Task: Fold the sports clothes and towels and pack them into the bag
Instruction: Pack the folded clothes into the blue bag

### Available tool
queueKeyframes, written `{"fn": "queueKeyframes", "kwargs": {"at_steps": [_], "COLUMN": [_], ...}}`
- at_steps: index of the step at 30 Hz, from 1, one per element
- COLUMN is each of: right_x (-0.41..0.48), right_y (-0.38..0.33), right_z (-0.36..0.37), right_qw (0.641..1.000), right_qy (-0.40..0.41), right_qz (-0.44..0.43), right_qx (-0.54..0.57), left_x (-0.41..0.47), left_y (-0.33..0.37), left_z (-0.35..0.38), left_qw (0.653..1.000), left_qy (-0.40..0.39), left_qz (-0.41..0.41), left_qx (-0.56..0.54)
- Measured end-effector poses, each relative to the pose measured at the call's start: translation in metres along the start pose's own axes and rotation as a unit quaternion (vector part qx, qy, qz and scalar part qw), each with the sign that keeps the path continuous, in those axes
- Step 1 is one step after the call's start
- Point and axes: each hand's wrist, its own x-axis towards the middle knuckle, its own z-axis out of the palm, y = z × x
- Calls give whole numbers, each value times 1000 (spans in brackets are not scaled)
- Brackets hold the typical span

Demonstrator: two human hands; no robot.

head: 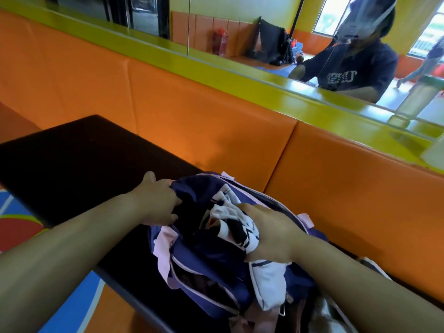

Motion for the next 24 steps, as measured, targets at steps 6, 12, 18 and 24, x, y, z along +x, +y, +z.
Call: {"fn": "queueKeyframes", "kwargs": {"at_steps": [6, 12, 18, 24], "right_x": [3, 18, 39, 52], "right_y": [-11, -32, -35, -28], "right_z": [5, 6, 16, 21], "right_qw": [996, 986, 968, 980], "right_qy": [-37, -118, -126, -17], "right_qz": [-25, -16, 107, 196], "right_qx": [-79, -117, -192, -36], "left_x": [10, 7, -2, -6], "left_y": [3, 8, 4, 11], "left_z": [7, 1, 5, 4], "left_qw": [996, 987, 983, 978], "left_qy": [-12, 3, 10, -21], "left_qz": [7, 15, 30, 32], "left_qx": [-84, -159, -180, -207]}}
